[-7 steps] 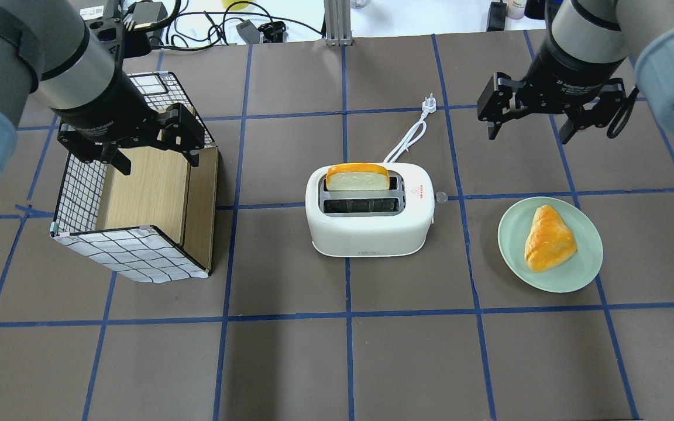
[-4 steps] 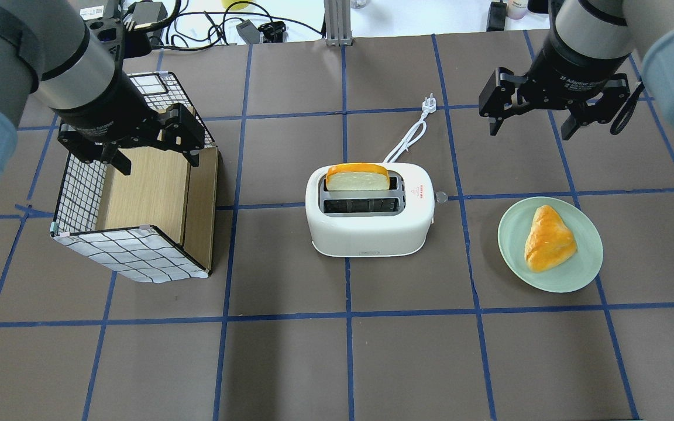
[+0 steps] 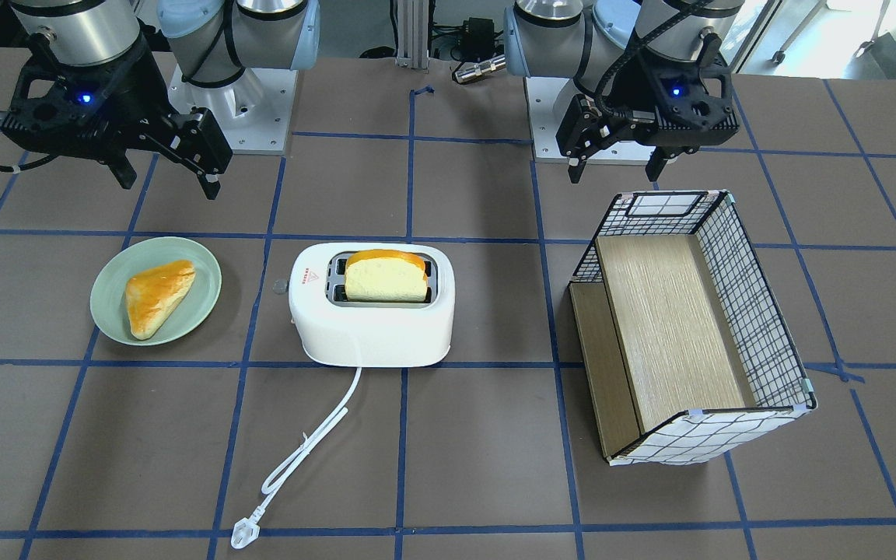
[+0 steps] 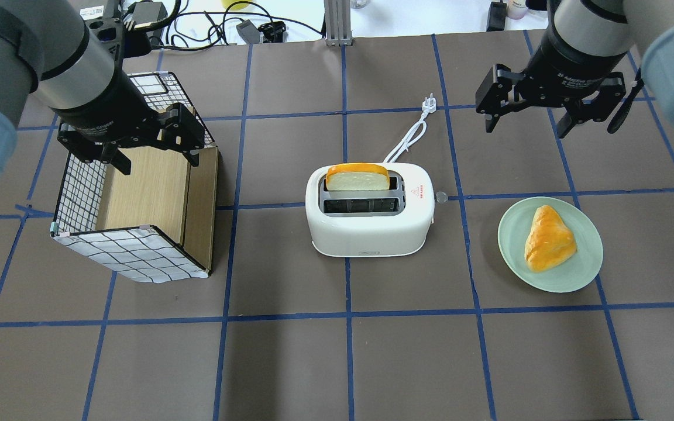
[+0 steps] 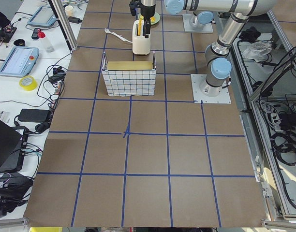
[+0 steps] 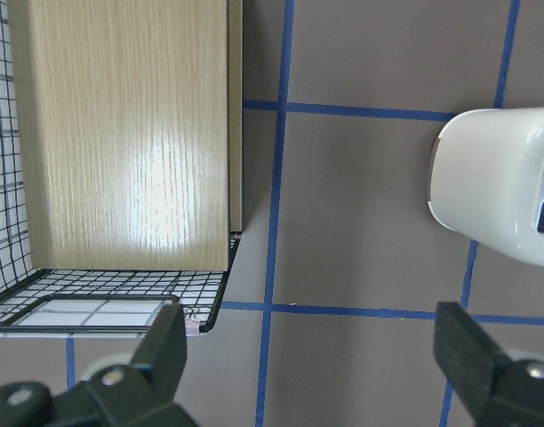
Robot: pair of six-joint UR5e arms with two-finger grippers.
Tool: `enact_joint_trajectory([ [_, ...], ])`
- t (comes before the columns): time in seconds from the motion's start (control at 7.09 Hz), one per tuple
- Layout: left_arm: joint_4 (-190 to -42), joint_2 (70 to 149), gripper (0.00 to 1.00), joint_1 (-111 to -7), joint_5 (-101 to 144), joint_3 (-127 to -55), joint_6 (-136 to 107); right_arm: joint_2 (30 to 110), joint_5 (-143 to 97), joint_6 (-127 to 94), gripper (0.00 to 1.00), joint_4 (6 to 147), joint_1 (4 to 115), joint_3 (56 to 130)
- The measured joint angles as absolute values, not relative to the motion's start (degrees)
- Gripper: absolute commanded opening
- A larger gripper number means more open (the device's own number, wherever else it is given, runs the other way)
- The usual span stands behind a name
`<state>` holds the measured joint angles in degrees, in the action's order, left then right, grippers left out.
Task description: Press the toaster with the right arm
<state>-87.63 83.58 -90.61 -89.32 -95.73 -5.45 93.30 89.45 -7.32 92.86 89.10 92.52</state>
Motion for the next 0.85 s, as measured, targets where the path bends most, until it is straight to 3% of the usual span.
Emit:
enact_joint_trajectory([
  [0.85, -87.6, 83.6, 1.0, -90.6, -89.3, -95.7, -5.4, 93.1, 89.0, -7.1, 1.0, 91.6, 89.0, 92.6],
])
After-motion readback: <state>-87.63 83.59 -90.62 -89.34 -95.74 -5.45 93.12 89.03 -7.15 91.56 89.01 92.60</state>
